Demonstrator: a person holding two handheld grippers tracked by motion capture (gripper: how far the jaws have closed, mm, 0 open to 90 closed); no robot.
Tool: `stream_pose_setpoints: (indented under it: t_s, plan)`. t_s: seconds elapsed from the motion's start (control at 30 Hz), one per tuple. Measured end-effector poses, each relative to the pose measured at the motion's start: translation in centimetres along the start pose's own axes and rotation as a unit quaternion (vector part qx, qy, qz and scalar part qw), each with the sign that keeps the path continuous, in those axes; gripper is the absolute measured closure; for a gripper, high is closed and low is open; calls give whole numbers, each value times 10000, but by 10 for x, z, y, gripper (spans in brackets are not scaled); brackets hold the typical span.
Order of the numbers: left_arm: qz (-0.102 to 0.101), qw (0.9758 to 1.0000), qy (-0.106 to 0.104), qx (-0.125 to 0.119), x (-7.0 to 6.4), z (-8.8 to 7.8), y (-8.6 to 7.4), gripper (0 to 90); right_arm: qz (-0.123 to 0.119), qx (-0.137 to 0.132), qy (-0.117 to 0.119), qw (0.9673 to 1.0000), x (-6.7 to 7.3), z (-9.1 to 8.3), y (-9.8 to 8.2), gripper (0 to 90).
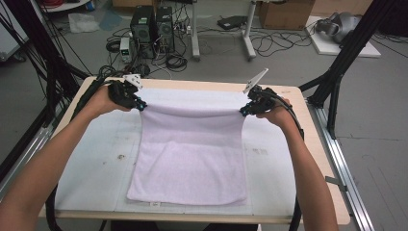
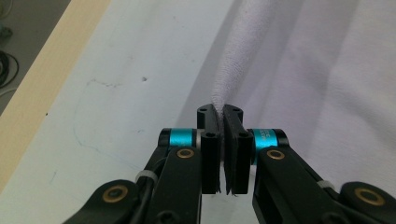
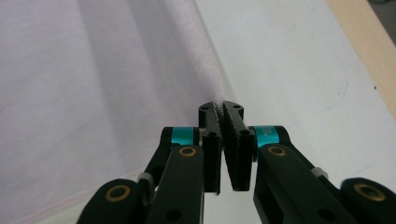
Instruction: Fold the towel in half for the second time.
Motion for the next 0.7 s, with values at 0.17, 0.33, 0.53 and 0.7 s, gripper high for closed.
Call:
stream_pose_setpoints:
  t_s: [0.17, 0.33, 0.53, 0.7]
  plan:
    - [129, 9998, -135, -108, -24, -17, -7, 858, -214, -162, 116, 9996, 27, -11, -6, 863]
    - [330, 9991, -240, -70, -46, -23, -15, 857, -387, -303, 300, 9983, 51, -23, -16, 862]
    - [506, 9976, -463, -57, -71, -26, -25, 857, -637, -371, 618, 9954, 75, -29, -25, 863]
    - [586, 9961, -654, -54, -91, -27, -36, 857, -748, -353, 1090, 9906, 95, -26, -39, 862]
Point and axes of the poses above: each handheld gripper's, and its own axes: z roughly forward along the jaws, y roughly out of its top, x roughly to its left, the point moved 5 cm from there along z, roughly forward along the jaws, and after that the axes turned 7 degrees about -x, right-handed, at the moved point
